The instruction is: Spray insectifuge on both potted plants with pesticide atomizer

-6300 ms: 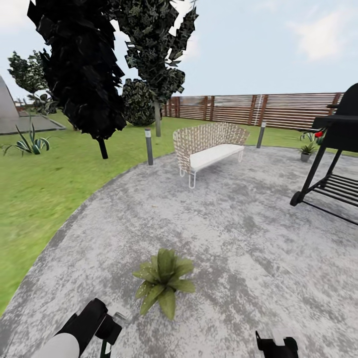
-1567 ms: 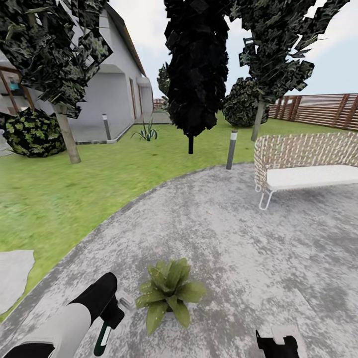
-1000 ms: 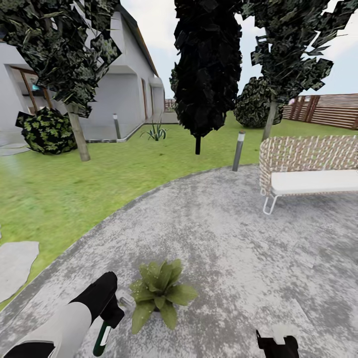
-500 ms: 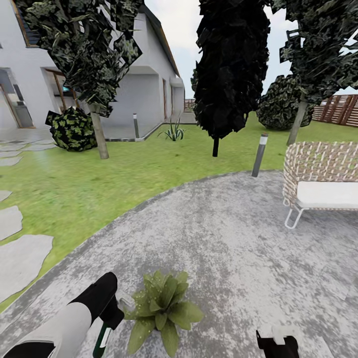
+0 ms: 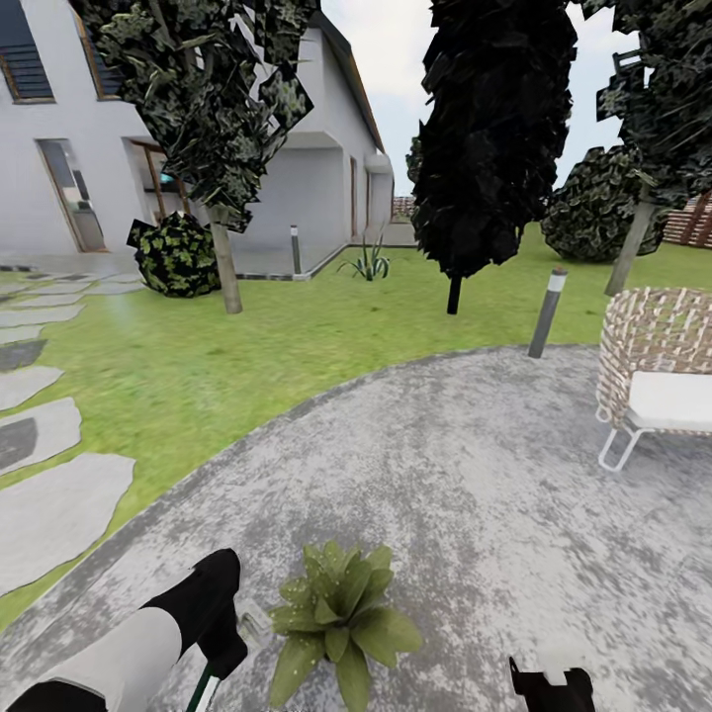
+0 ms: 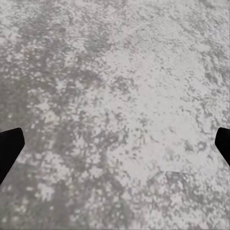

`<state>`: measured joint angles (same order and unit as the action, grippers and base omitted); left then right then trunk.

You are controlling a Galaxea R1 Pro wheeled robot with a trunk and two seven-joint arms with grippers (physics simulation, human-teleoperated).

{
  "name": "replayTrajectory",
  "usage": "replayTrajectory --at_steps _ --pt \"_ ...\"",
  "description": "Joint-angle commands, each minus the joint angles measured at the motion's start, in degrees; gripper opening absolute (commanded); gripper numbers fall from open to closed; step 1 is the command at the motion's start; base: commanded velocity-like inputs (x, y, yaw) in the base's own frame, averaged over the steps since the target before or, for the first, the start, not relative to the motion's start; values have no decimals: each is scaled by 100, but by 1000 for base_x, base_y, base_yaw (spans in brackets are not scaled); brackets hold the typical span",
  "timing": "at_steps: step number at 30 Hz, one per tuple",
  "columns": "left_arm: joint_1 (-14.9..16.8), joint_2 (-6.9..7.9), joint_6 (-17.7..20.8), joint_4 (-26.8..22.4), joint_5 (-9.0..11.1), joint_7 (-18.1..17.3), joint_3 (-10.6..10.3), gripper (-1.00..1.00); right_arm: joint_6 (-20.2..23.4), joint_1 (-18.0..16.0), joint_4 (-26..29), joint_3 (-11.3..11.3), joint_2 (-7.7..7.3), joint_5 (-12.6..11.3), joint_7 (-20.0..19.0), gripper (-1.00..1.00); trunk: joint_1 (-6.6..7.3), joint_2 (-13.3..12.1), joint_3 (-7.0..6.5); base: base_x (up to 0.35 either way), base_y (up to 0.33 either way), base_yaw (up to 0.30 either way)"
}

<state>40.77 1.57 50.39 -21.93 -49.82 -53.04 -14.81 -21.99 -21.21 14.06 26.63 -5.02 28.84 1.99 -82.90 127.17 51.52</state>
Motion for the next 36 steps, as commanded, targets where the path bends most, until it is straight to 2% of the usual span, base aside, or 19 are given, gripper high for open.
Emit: replayTrajectory --at_steps 1,5,12,20,36 --pt "1 1 13 -13 -54 -59 -13 -100 -24 -6 -9 32 2 61 21 100 1 2 6 0 0 275" --pt "1 1 14 -16 -54 -57 -13 -100 -24 -6 -9 27 4 61 21 100 1 2 6 47 -128 256" --pt "32 9 14 -22 -54 -40 -5 -100 -24 -6 -9 26 6 61 15 100 1 2 6 21 -263 27" --pt "69 18 59 -22 -54 -31 4 -100 -24 -6 -9 26 8 61 21 100 1 2 6 -187 -226 238" --pt "4 10 67 -22 -54 -29 34 -100 -24 -6 -9 26 10 61 12 100 1 2 6 -22 -17 267"
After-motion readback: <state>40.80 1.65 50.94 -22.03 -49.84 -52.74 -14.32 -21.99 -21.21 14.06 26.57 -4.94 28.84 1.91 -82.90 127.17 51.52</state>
